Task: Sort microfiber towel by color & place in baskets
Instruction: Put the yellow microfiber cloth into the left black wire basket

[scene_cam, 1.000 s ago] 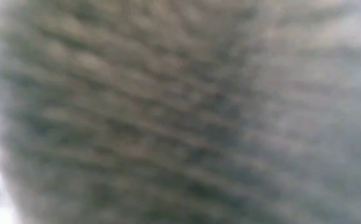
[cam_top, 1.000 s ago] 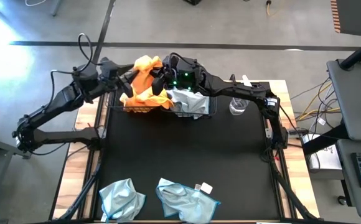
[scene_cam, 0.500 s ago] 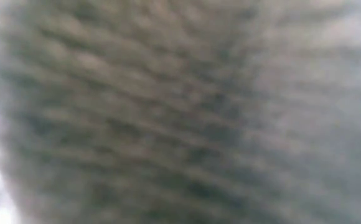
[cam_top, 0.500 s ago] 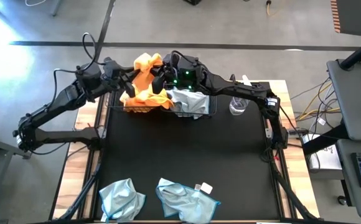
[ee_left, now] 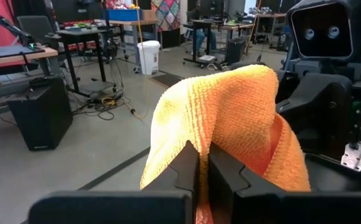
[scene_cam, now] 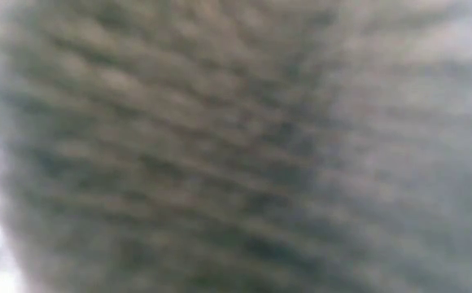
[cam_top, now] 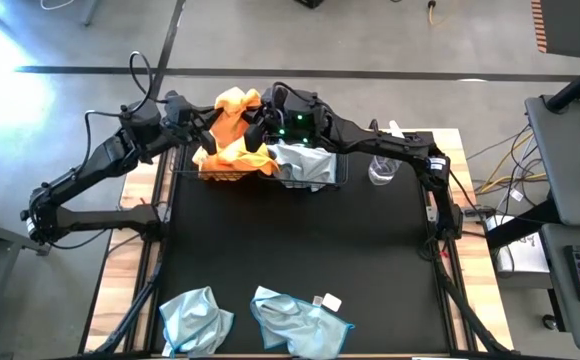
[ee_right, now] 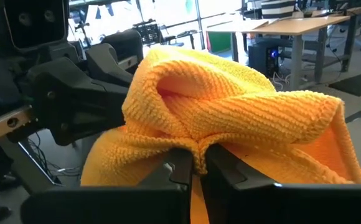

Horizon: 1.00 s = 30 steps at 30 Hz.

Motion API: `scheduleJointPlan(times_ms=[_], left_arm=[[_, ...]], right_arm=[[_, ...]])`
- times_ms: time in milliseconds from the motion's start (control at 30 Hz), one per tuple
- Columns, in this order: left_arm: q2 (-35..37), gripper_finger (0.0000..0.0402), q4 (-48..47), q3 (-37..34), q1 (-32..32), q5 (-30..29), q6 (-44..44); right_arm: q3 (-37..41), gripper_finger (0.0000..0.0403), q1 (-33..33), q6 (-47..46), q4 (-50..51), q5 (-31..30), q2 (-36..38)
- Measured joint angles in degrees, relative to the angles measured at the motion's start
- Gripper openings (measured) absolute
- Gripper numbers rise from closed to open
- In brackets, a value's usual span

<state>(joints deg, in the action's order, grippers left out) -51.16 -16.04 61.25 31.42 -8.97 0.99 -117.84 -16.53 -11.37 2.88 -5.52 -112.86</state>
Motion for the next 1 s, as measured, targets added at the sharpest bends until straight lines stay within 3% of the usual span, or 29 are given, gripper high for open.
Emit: scheduleJointPlan(times_ms=[167, 633, 833, 1000], left_arm=[[0.0, 0.0001, -0.02, 0.0, 0.0, 0.0, 0.0], [0.02, 0.0001, 0.01, 0.0, 0.0, -0.05, -0.02], [0.02, 0.0001, 0.09, 0.0, 0.0, -0.31, -0.02], [0.18, 0.0001, 0.09, 0.0, 0.12, -4.59, 0.05]], right_arm=[[0.0, 0.004, 0.0, 1.67, 0.24, -0.02, 0.0], [0.0, 0.0185, 0.02, 2.44, 0.24, -0.48, 0.0], [0.0, 0.0207, 0.02, 2.44, 0.26, -0.52, 0.0], [-0.02, 0.0208, 0.02, 2.59, 1.37, -0.51, 0.0]])
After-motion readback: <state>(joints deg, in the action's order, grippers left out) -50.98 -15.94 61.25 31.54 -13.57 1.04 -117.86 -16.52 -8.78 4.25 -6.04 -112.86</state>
